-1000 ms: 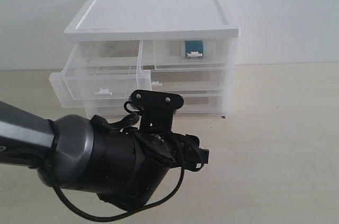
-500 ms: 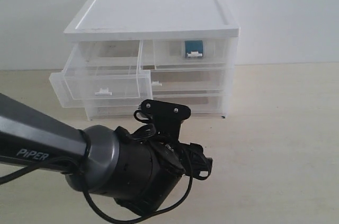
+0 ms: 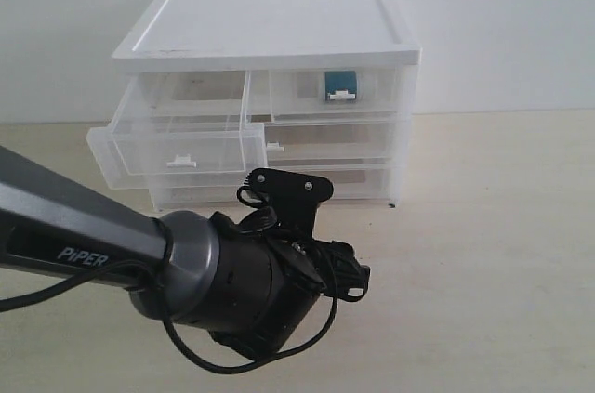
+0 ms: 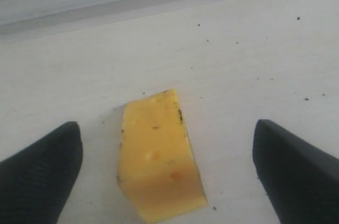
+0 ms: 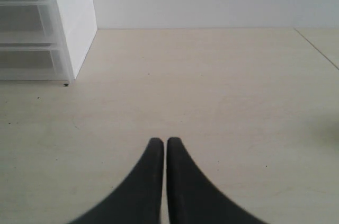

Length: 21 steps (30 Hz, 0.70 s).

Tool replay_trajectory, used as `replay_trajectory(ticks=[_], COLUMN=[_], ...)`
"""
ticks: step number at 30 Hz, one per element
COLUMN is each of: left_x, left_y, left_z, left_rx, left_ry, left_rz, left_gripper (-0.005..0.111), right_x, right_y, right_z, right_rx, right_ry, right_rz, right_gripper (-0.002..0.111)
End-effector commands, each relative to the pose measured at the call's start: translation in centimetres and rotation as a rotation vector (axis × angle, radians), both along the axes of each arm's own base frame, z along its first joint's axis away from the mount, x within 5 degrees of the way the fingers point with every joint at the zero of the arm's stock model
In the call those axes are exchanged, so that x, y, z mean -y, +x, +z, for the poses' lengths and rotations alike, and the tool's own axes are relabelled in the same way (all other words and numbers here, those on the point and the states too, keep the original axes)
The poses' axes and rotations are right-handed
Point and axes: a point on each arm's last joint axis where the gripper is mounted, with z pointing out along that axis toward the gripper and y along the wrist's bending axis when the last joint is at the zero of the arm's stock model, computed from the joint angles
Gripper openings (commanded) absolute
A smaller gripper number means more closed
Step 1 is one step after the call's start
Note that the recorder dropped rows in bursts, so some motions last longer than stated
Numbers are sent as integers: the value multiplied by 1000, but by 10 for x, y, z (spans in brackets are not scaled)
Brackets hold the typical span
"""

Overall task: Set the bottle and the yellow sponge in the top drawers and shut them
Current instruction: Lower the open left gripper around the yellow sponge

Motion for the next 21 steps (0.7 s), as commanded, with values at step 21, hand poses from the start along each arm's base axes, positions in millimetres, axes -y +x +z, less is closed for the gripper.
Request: replay_trajectory(ticks=[21], left_x=[-8], left_y=[11], left_z=[-3], left_rx=[-29], left_ry=[-30], left_rz=[24], left_gripper=[72], right_x=[0], right_y=[0], right_z=[0], right_rx=[12], right_ry=[-8], right_rz=[-3], right_gripper=[0])
